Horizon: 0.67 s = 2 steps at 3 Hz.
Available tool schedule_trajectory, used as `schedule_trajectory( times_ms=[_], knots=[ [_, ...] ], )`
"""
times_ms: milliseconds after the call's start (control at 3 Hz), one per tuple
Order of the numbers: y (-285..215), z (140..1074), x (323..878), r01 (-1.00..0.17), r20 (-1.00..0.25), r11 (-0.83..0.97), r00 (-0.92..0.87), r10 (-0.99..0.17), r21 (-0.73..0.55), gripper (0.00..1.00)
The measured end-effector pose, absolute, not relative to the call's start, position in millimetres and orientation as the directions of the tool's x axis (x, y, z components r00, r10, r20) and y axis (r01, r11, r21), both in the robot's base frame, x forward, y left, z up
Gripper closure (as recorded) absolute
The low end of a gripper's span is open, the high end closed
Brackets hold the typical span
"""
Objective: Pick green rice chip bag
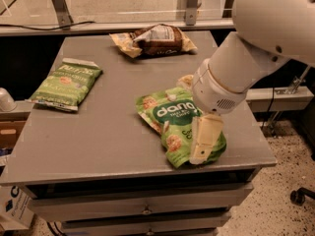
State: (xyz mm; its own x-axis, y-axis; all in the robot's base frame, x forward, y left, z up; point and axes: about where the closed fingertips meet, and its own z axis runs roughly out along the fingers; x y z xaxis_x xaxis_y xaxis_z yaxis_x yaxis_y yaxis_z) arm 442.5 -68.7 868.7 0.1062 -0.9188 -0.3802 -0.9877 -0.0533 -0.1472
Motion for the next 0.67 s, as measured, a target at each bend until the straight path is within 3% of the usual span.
schedule_trajectory(
  times_ms=[333,667],
  knots=[
    [-79,852,444,-0.990,-0.383,-0.052,0.100,-0.918,-0.135,0.00],
    [-80,842,438,-0.989,-0.392,-0.071,0.116,-0.913,-0.126,0.16]
  ],
)
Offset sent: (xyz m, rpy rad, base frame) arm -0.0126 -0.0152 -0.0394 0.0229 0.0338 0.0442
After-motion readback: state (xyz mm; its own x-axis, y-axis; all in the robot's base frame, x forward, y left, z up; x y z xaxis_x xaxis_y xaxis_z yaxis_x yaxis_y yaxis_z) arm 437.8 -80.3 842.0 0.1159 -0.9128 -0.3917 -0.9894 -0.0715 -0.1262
